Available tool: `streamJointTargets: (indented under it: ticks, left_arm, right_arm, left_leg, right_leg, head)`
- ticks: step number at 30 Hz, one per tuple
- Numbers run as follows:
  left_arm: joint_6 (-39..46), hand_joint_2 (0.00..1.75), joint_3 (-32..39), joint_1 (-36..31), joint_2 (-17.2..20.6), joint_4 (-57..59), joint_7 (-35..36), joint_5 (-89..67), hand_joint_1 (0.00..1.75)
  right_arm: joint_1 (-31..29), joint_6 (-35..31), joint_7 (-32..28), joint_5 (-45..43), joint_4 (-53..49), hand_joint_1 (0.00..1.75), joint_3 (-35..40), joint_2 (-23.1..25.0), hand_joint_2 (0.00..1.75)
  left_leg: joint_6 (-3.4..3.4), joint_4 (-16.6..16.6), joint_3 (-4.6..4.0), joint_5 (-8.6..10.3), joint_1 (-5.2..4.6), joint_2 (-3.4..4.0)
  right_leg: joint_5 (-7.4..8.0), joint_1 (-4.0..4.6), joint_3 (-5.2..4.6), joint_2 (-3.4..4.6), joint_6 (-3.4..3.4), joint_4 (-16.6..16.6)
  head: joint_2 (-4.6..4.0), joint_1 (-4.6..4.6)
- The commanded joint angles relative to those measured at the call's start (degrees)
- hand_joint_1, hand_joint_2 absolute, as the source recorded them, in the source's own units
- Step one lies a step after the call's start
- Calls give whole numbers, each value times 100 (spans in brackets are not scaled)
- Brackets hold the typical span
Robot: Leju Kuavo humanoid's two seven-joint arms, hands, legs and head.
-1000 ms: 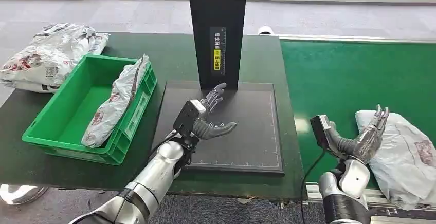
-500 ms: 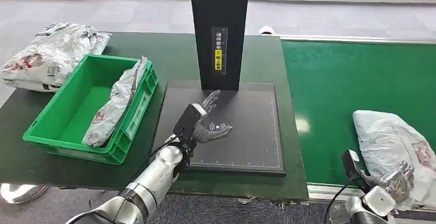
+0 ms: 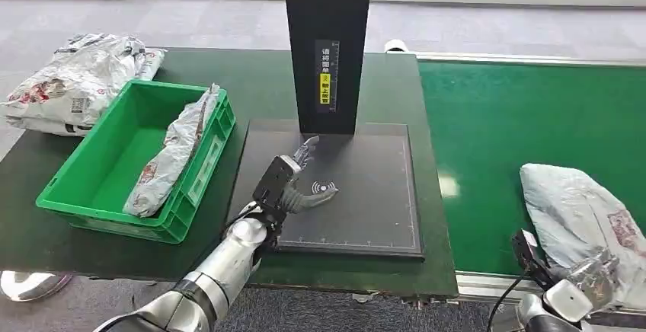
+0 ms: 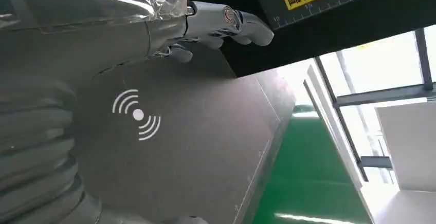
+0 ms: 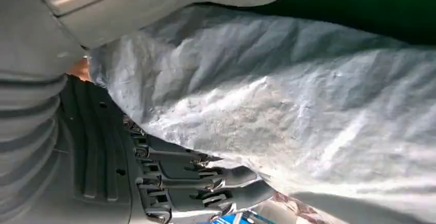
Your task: Moved the parcel from conveyor to table for the left to box.
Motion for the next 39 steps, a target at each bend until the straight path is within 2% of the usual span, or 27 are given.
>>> streamJointTargets:
  ticks: [1,4,6,9,10,12,16,17,18,19,20,21,22,23,24,25,26,27,28,30,31,34,39]
  left_arm:
    - [-67,175,131,-168,155,238,18,62,0]
    - [3,175,170,-158,135,291,66,88,0]
    - [143,175,264,-166,79,404,65,139,0]
    - [197,175,307,-244,47,483,69,156,0]
    - [338,175,334,-256,46,489,86,146,0]
    - [510,175,374,-289,45,494,213,120,0]
    - [607,175,460,-290,52,459,285,155,0]
    - [787,175,506,-272,64,426,301,141,0]
    - [812,175,516,-269,79,416,298,132,0]
    - [1046,175,649,-239,104,346,251,182,0]
    - [1240,175,712,-233,139,302,209,172,0]
    - [1327,175,803,-252,175,270,194,208,0]
    - [1581,175,825,-262,208,213,123,142,0]
    - [1658,175,842,-293,254,175,80,102,0]
    - [1847,175,893,-334,330,61,8,64,0]
    - [1780,175,913,-371,381,16,53,64,0]
    - [1893,175,923,-387,422,-82,38,-6,0]
    - [1866,175,995,-371,461,-266,47,-15,0]
    - [1897,175,1002,-352,487,-382,43,-92,0]
    - [1914,175,1088,-237,464,-653,-16,-131,0]
    - [1914,175,1093,-214,454,-688,4,-154,0]
    - [2024,175,1091,-198,426,-670,-42,-227,0]
    - [2033,175,1137,-147,434,-655,-25,-253,0]
  right_arm:
    - [-292,686,235,-27,672,175,280,-221,175]
    - [-413,681,212,-18,728,175,220,-171,175]
    - [-742,394,152,-32,908,175,239,-157,175]
    - [-1091,325,-48,-70,1039,175,256,-255,175]
    - [-1112,-67,-266,-155,1006,175,181,-241,175]
    - [-1156,-410,-570,-272,1001,175,71,-203,175]
    - [-1149,-773,-886,-365,907,175,31,-71,175]
    - [-1171,-1143,-1303,-524,838,175,-29,19,175]
    - [-1225,-1216,-1412,-579,834,175,-43,71,175]
    - [-1352,-1517,-2553,-1132,673,175,-218,318,175]
    - [-1451,-1696,-2818,-1193,559,175,-113,470,175]
    - [-1446,-1710,-3040,-1224,-16,175,-3,750,175]
    - [-1476,-1710,-3642,-1654,-394,175,-3,984,175]
    - [-1453,-1710,-4028,-1928,-719,175,57,1191,175]
    - [-1473,-1710,-5032,-2599,-1251,175,276,1597,175]
    - [-1499,-1710,-4683,-2477,-1404,175,517,1751,175]
    - [-1434,-1710,-5065,-2849,-1715,175,986,1916,175]
    - [-1189,-1605,-4839,-3281,-2278,175,1969,1996,175]
    - [-962,-1503,-4524,-3362,-2757,175,2709,1975,175]
    - [-493,-1555,-3800,-3307,-3525,175,3928,1952,175]
    - [-435,-1611,-3591,-3335,-3611,175,4158,1886,175]
    - [-444,-1686,-3568,-3498,-3547,175,4504,1672,175]
    - [-260,-1156,-3662,-3374,-3418,175,5537,1925,175]
  left_leg:
    - [-1,-7,18,-3,4,7]
    - [2,-2,16,-3,5,5]
    - [2,-4,17,-2,1,6]
    - [1,-8,28,-5,3,21]
    - [3,0,19,-7,-1,39]
    - [2,2,14,-4,0,23]
    - [0,0,19,-3,4,27]
    - [0,-1,20,-2,2,27]
    - [1,2,12,-1,2,20]
    - [0,0,17,-3,3,26]
    - [0,2,14,-3,2,28]
    - [-2,-1,22,-6,3,60]
    - [-1,2,12,-6,3,48]
    - [-4,3,13,-10,2,85]
    - [-2,5,-2,-8,2,62]
    - [-3,2,-3,-3,1,68]
    - [-10,2,2,-10,3,121]
    - [-7,4,-7,-4,5,82]
    - [-13,6,-1,-7,8,112]
    - [-22,-3,-5,12,8,55]
    - [-25,-2,4,8,12,66]
    - [-30,-6,4,14,15,18]
    - [-32,-12,7,13,21,28]
  right_leg:
    - [0,5,19,3,-5,-12]
    - [0,6,20,0,-4,-10]
    - [0,2,18,2,-3,-8]
    - [3,5,27,15,-6,-15]
    - [6,1,12,33,-5,-4]
    - [4,1,10,19,-2,-1]
    - [6,6,13,22,-4,-6]
    - [6,4,12,23,-4,-5]
    - [5,3,7,17,-2,0]
    - [5,5,10,21,-4,-2]
    - [6,4,6,25,-3,0]
    - [12,4,3,56,-6,-1]
    - [10,5,3,45,-5,3]
    - [16,3,-12,82,-8,11]
    - [11,3,-7,56,-6,17]
    - [17,2,-22,66,-8,16]
    - [26,4,-35,120,-18,23]
    - [19,6,-28,82,-15,25]
    - [23,9,-39,110,-22,32]
    - [16,10,-36,57,-18,26]
    - [13,18,-35,67,-23,29]
    - [0,22,-20,22,-27,25]
    - [0,22,-19,35,-28,21]
  head:
    - [0,-2]
    - [0,0]
    - [0,-2]
    - [0,-2]
    - [0,0]
    - [0,0]
    - [0,0]
    - [0,-2]
    - [0,0]
    - [0,0]
    - [0,0]
    - [0,0]
    - [0,0]
    - [0,0]
    - [0,0]
    - [0,0]
    - [0,0]
    - [0,0]
    - [0,0]
    - [0,-2]
    - [0,-2]
    - [0,-2]
    - [0,-2]
